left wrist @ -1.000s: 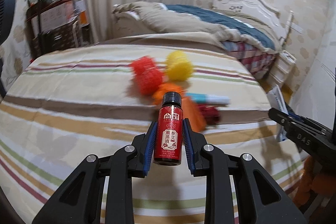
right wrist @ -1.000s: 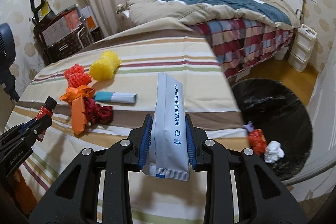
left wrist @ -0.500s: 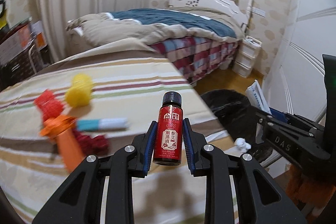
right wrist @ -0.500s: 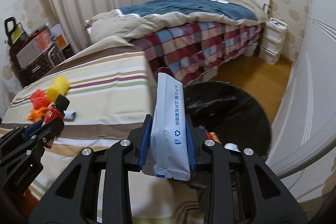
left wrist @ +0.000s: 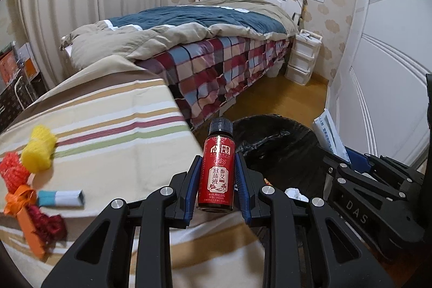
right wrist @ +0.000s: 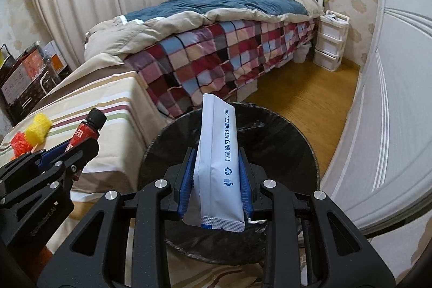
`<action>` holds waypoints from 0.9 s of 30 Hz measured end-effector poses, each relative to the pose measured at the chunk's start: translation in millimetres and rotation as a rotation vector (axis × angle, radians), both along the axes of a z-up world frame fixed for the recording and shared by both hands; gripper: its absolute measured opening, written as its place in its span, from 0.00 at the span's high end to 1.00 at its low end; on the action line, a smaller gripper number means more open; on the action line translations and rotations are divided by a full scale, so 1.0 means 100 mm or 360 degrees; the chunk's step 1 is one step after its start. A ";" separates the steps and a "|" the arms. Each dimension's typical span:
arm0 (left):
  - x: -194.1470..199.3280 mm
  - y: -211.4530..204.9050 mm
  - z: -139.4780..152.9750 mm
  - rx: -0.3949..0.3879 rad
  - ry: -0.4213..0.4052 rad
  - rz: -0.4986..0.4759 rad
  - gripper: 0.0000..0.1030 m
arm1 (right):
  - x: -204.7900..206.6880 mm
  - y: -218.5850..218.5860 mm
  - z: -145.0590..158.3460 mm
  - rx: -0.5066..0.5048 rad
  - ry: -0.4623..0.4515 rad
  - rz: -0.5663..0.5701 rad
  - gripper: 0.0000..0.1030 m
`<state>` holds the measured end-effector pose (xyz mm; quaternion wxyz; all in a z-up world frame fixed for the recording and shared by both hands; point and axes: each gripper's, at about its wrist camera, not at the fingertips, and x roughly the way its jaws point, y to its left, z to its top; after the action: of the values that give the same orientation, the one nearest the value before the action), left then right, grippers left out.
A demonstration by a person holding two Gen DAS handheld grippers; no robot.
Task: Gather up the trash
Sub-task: 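Carry bottle and tube over the black bin and open both tools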
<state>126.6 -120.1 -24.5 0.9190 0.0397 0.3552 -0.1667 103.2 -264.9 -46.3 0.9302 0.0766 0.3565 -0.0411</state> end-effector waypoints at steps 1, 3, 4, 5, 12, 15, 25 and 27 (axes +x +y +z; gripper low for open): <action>0.01 -0.03 -0.01 0.0009 -0.0001 -0.0005 0.73 | 0.02 -0.03 -0.01 0.0005 0.0002 -0.0005 0.71; 0.04 -0.10 -0.03 0.0031 -0.0002 -0.0013 0.73 | 0.05 -0.09 -0.03 0.0013 0.0009 -0.0016 0.71; 0.07 -0.13 -0.05 0.0030 0.0003 -0.0025 0.73 | 0.07 -0.12 -0.05 0.0017 0.0012 -0.0022 0.71; 0.08 -0.16 -0.06 0.0033 0.0008 -0.0026 0.73 | 0.07 -0.13 -0.06 0.0020 0.0015 -0.0026 0.71; 0.15 -0.32 -0.12 0.0100 0.0012 -0.0028 0.73 | 0.09 -0.26 -0.13 0.0041 0.0030 -0.0062 0.71; 0.15 -0.36 -0.14 0.0111 0.0017 -0.0030 0.73 | 0.11 -0.31 -0.15 0.0043 0.0036 -0.0078 0.70; 0.12 -0.39 -0.13 0.0139 -0.0007 0.0009 0.36 | 0.06 -0.41 -0.17 0.0038 0.0025 -0.0148 0.52; 0.11 -0.36 -0.11 0.0153 -0.0027 0.0030 0.30 | 0.07 -0.42 -0.16 0.0034 0.0026 -0.0158 0.51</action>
<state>137.4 -156.4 -35.3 0.9205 0.0821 0.3552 -0.1405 109.7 -306.4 -62.0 0.9233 0.1037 0.3602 -0.0839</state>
